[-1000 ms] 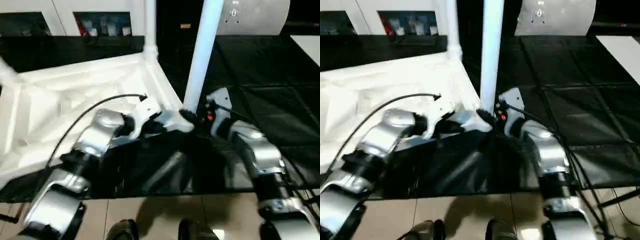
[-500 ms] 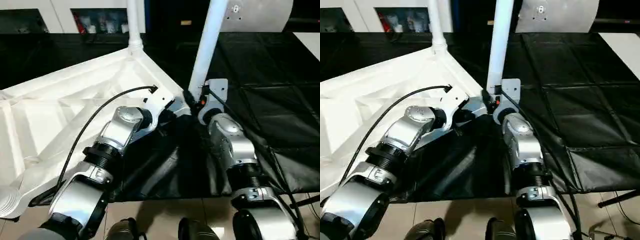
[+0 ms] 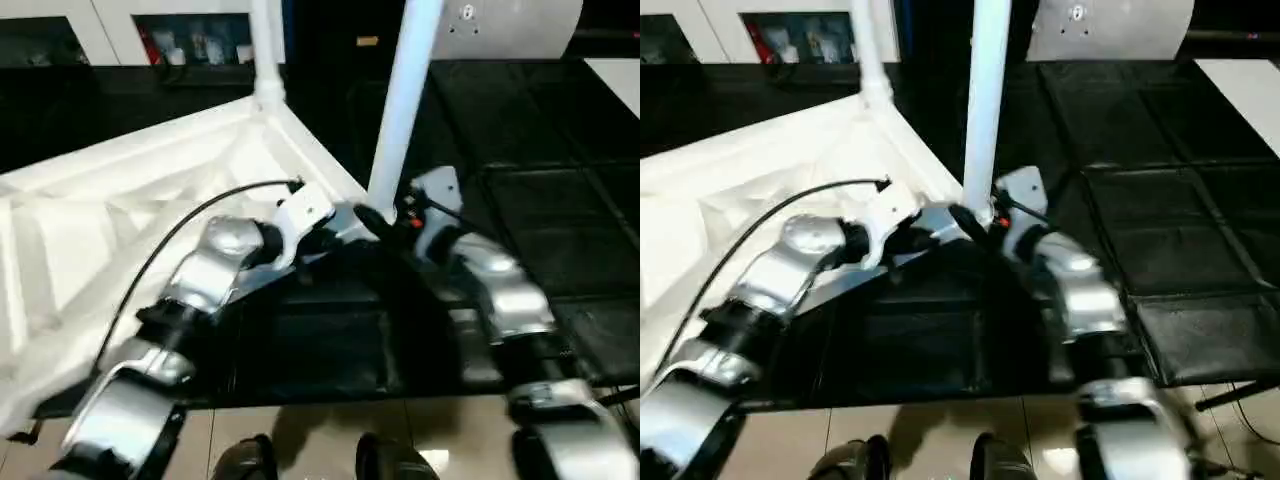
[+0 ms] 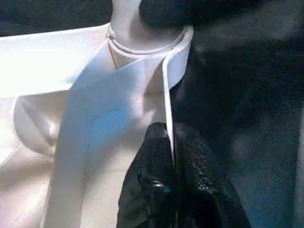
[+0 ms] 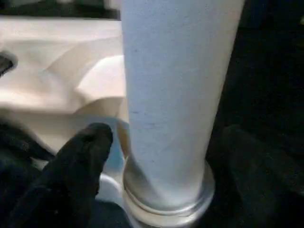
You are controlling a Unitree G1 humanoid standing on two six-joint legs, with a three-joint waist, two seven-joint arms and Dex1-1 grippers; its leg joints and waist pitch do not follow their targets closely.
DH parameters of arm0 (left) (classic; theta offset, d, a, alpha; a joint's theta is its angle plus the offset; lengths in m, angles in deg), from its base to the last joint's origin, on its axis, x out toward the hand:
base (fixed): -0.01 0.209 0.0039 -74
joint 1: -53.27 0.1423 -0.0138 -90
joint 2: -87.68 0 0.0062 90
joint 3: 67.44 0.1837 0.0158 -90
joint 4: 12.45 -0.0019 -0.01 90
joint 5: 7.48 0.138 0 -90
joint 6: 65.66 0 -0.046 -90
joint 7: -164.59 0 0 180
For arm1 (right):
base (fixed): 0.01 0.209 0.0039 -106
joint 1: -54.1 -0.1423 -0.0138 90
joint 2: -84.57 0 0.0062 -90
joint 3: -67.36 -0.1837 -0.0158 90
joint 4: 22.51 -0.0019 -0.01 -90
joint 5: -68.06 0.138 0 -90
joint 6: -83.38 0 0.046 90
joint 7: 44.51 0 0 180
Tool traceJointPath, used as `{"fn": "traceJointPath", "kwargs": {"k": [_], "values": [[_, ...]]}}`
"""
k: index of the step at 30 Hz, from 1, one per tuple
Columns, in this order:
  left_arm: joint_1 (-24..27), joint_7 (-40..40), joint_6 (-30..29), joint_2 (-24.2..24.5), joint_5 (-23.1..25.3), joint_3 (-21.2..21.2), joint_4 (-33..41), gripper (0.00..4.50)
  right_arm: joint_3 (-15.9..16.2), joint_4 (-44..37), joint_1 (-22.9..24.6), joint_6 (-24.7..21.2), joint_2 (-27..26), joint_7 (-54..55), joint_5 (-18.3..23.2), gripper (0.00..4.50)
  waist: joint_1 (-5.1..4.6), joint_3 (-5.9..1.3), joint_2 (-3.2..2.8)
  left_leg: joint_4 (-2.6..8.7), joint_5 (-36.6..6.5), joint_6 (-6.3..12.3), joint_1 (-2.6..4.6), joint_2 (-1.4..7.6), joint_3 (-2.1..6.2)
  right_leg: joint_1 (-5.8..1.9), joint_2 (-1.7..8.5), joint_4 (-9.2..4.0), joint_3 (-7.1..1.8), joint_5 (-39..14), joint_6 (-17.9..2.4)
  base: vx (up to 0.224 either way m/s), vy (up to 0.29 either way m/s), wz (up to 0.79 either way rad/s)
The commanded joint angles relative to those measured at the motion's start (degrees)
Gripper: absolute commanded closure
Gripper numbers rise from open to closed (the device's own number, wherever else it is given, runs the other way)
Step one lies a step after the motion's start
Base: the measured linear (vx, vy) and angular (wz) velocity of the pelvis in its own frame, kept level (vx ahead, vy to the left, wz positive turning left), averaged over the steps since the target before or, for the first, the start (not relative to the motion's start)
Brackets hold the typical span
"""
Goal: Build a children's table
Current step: Rotate leg to tighten
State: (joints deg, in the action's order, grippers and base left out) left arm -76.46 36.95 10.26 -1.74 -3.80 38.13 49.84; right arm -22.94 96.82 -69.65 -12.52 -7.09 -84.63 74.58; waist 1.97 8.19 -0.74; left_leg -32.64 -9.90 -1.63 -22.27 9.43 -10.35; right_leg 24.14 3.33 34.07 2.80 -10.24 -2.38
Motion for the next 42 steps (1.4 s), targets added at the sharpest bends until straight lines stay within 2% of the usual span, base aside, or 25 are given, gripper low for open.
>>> {"fn": "traceJointPath", "kwargs": {"k": [1, 2, 4, 9, 10, 11, 14, 16, 19, 29, 32, 40, 42], "values": [[2.5, 7.3, 5.7, 2.7, -2.1, 2.1, 2.8, 4.50, 2.0, -1.6, 0.8, 1.6, 3.5, -10.3, 1.4, 0.45, 0.11, -4.58, 0.35, 2.79, -4.6, 9.03, 0.93, 3.54, 1.08, -4.05, 5.19, -3.31, -2.79, -3.6, -15.8, 0.000, 0.000, 0.00], [3.0, 8.7, 6.7, 3.6, -2.3, 2.3, 3.3, 4.50, 2.5, -2.0, 1.0, 1.9, 4.6, -12.9, 1.8, 0.45, 0.20, -4.64, 0.40, 2.78, -4.9, 8.81, 0.94, 3.66, 1.14, -4.19, 5.29, -3.26, -2.77, -4.1, -15.7, 0.000, 0.000, 0.00], [4.2, 12.5, 8.5, 6.0, -2.9, 2.9, 4.7, 4.50, 4.0, -3.1, 1.6, 2.4, 7.0, -20.3, 3.2, 0.45, 0.32, -4.51, 0.20, 2.87, -5.4, 8.58, 1.07, 3.87, 1.02, -3.90, 5.02, -3.24, -2.80, -4.5, -15.7, 0.000, 0.000, 0.00], [5.5, 17.1, 11.3, 9.1, -3.2, 3.5, 6.1, 4.50, 5.4, -3.4, 1.6, 2.7, 8.6, -26.9, 5.0, 0.45, 0.82, -4.87, 0.23, 2.75, -4.9, 8.55, 1.13, 4.17, 1.00, -3.78, 5.22, -2.78, -2.73, -4.0, -16.4, 0.000, 0.000, 0.00], [5.5, 17.1, 11.3, 9.1, -3.2, 3.5, 6.1, 4.50, 5.4, -3.4, 1.6, 2.7, 8.6, -26.9, 5.0, 0.62, 0.80, -4.80, 0.23, 2.80, -4.8, 8.43, 1.09, 4.16, 0.96, -3.76, 5.21, -2.83, -2.78, -4.1, -16.4, 0.000, 0.000, 0.00], [6.4, 20.1, 12.2, 10.5, -4.5, 3.3, 7.6, 4.50, 6.3, -3.1, 1.4, 2.4, 9.4, -30.7, 5.8, 0.80, 1.04, -5.05, 0.31, 2.68, -4.6, 8.25, 1.28, 4.14, 0.92, -3.77, 5.17, -2.68, -2.76, -3.7, -16.6, 0.000, 0.000, 0.00], [7.2, 22.9, 13.2, 11.9, -6.0, 3.5, 9.1, 4.50, 7.8, -2.6, 1.0, 2.2, 10.3, -35.6, 6.4, 0.86, 1.36, -5.09, 0.37, 2.55, -3.4, 8.93, 1.14, 4.12, 0.86, -3.70, 5.12, -2.38, -2.73, -2.2, -16.7, 0.000, 0.000, 0.00], [7.4, 23.5, 13.5, 12.3, -6.3, 3.6, 9.3, 4.50, 8.2, -2.5, 1.0, 2.1, 10.6, -37.1, 6.6, 1.19, 1.44, -5.15, 0.40, 2.50, -3.0, 9.16, 1.15, 4.12, 0.83, -3.68, 5.12, -2.34, -2.75, -1.8, -16.7, 0.000, 0.000, 0.00], [7.8, 24.8, 13.9, 12.7, -6.7, 3.7, 10.0, 4.50, 9.3, -2.4, 0.9, 1.8, 10.9, -40.3, 6.9, 1.35, 1.60, -5.11, 0.56, 2.47, -3.0, 9.05, 1.14, 4.08, 0.83, -3.64, 5.12, -2.42, -2.73, -3.1, -16.4, 0.000, 0.000, 0.00], [8.2, 25.7, 13.7, 12.9, -7.3, 4.0, 10.9, 4.50, 10.7, -1.4, -0.1, 1.2, 10.5, -43.1, 7.2, 2.16, 1.60, -4.94, 0.73, 2.42, -4.0, 8.21, 1.07, 3.99, 0.86, -3.52, 5.13, -2.62, -2.79, -6.2, -15.5, 0.000, 0.000, 0.00], [8.1, 25.7, 13.6, 12.9, -7.2, 3.9, 10.8, 4.50, 10.7, -1.5, -0.1, 1.0, 10.4, -43.3, 7.4, 2.46, 1.58, -4.88, 0.55, 2.46, -4.2, 7.86, 1.08, 3.98, 0.93, -3.45, 5.05, -2.62, -2.77, -6.7, -15.3, 0.000, 0.000, 0.00], [7.9, 25.3, 12.8, 12.7, -7.4, 3.5, 10.5, 4.50, 11.1, -3.7, 1.3, -1.1, 10.4, -43.7, 7.9, 2.57, 1.56, -4.84, 0.64, 2.39, -3.7, 8.28, 1.04, 3.90, 0.91, -3.52, 4.99, -2.52, -2.77, -5.4, -15.5, 0.000, 0.000, 0.00], [7.4, 23.2, 11.5, 11.9, -6.6, 3.4, 9.8, 4.50, 10.9, -5.7, 2.6, -3.5, 9.6, -41.1, 8.2, 2.57, 1.59, -4.75, 0.67, 2.42, -3.9, 8.18, 1.14, 3.94, 0.86, -3.44, 4.96, -2.62, -2.83, -6.0, -15.3, 0.000, 0.000, 0.00]]}}
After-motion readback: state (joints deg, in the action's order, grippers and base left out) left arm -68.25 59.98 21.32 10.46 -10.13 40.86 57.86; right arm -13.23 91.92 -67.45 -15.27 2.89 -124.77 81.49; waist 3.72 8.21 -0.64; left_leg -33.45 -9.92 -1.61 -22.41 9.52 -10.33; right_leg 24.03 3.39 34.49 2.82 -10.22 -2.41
